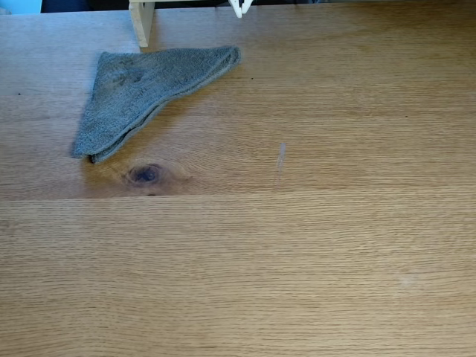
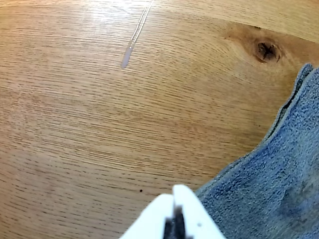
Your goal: Clean the area in front of the robot
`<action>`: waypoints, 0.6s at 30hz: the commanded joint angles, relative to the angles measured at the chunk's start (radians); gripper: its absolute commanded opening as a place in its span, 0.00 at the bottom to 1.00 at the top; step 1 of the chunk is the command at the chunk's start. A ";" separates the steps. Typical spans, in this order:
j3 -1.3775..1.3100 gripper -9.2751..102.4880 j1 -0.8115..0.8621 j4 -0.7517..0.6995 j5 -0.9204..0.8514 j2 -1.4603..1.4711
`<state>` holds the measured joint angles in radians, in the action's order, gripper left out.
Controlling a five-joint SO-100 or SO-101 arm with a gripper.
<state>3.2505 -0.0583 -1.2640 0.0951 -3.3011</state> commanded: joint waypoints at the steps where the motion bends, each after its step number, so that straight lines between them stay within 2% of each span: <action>1: 0.095 0.08 0.037 0.026 -0.034 0.049; 18: 0.095 0.08 0.023 0.032 -0.060 0.054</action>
<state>3.2505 -0.0138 -1.2579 0.0644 -3.2505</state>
